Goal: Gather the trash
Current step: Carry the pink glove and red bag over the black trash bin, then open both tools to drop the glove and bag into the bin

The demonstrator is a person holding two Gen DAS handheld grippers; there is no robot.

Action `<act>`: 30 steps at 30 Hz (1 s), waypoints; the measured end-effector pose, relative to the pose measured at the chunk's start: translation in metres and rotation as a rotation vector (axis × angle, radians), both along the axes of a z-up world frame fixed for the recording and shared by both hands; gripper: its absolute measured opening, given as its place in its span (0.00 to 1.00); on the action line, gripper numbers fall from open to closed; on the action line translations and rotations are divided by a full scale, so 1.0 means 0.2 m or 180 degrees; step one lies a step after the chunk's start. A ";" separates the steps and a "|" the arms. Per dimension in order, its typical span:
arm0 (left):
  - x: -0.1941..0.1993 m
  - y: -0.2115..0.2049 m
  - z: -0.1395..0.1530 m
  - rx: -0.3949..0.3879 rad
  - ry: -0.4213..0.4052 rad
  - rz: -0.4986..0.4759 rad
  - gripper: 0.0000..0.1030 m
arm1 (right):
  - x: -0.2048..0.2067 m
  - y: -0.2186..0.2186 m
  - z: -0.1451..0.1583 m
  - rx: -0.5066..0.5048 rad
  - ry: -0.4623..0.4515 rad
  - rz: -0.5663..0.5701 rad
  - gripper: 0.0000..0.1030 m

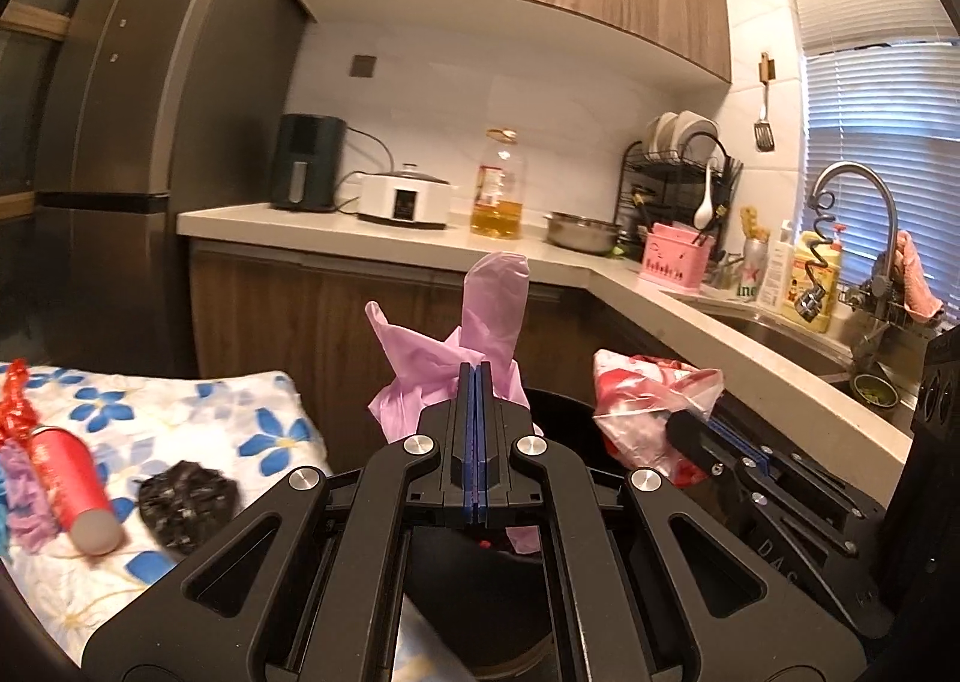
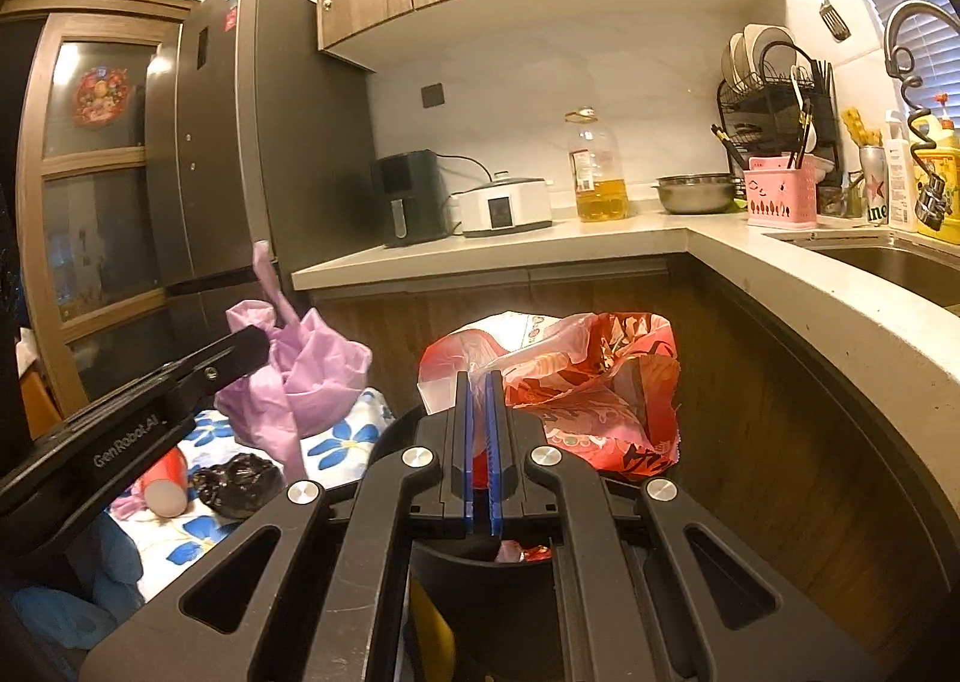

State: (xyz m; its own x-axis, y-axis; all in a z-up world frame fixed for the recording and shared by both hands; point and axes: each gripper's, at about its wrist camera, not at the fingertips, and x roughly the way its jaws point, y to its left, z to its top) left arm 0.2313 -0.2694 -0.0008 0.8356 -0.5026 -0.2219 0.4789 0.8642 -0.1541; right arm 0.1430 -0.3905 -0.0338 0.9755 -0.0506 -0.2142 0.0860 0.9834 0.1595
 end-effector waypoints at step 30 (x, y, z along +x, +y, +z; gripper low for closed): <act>0.30 -0.22 -0.20 0.0159 0.0306 -0.0238 0.00 | 0.19 -0.14 -0.10 0.0168 0.0148 0.0050 0.10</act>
